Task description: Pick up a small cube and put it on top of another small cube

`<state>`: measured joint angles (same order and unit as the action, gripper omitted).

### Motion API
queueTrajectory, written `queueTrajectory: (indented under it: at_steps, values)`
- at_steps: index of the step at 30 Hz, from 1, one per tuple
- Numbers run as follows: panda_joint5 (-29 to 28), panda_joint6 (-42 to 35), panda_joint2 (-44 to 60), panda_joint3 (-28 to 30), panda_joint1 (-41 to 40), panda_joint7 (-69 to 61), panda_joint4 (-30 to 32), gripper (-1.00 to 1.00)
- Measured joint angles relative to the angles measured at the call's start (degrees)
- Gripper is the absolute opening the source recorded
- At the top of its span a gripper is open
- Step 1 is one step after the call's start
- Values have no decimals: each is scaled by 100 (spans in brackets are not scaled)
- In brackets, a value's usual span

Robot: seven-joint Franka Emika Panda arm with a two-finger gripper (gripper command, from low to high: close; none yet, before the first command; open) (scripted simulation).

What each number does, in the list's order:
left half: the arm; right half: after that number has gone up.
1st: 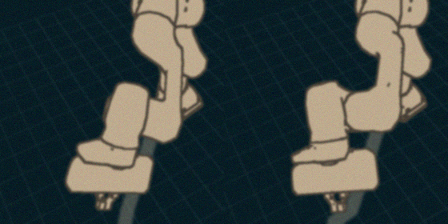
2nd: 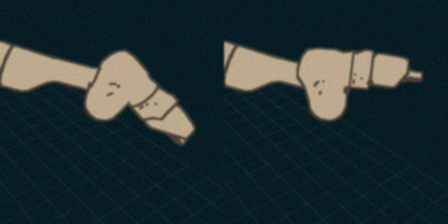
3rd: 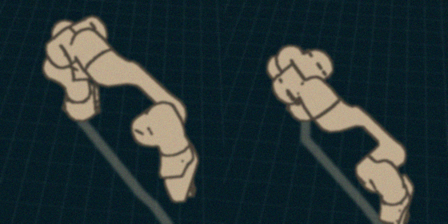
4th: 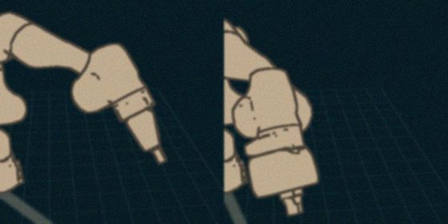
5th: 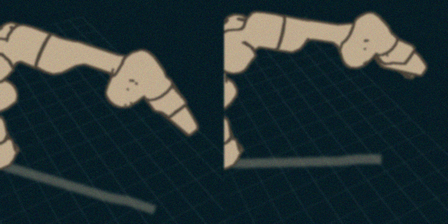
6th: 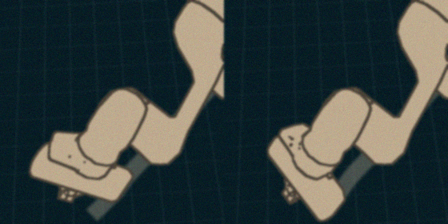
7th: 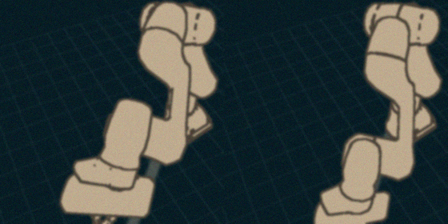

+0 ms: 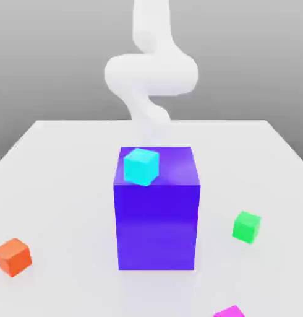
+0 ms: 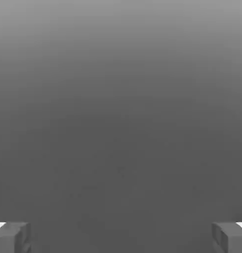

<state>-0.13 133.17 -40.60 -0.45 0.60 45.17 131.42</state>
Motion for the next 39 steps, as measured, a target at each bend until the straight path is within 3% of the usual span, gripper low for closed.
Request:
queueTrajectory:
  at_steps: [29, 34, 35, 39]
  values:
    - [-426, 1605, 6065, -537, 717, -572, -417, 0]
    - [-575, 2250, 7103, -434, 854, -508, -603, 0]
    - [-594, 2348, 7232, -414, 871, -495, -631, -100]
    - [-594, 2347, 7231, -415, 870, -495, -631, -100]
